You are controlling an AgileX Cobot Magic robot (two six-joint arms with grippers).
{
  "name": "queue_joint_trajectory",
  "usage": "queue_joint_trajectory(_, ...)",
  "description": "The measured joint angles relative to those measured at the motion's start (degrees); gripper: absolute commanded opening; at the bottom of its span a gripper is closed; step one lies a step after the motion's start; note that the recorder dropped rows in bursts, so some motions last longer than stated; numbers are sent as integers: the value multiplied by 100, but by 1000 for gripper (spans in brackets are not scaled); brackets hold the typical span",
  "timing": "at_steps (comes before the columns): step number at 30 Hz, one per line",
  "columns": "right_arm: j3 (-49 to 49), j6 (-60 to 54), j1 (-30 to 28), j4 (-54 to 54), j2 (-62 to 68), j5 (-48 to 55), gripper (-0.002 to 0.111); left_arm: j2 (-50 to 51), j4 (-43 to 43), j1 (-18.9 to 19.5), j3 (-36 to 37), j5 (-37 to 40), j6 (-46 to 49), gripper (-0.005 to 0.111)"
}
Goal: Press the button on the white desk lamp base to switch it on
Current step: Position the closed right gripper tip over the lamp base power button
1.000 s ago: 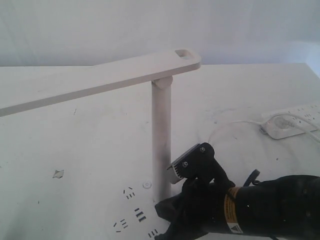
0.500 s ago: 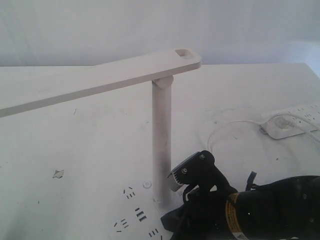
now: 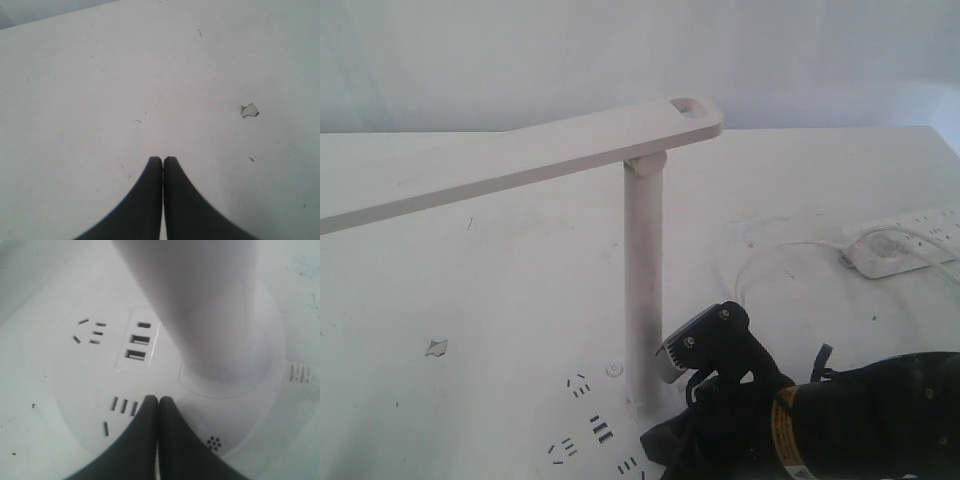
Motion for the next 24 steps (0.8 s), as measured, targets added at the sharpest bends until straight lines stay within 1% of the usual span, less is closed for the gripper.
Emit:
queue_joint_trajectory(10,0,-52,0,161,-52,-223,0,0,0,0,0,0,0,0)
queue_joint_trajectory(19,0,-64,0,300,-535,484,0,0,0,0,0,0,0,0)
queue_joint_trajectory(24,14,266,0,218,-586,418,0,0,0,0,0,0,0,0)
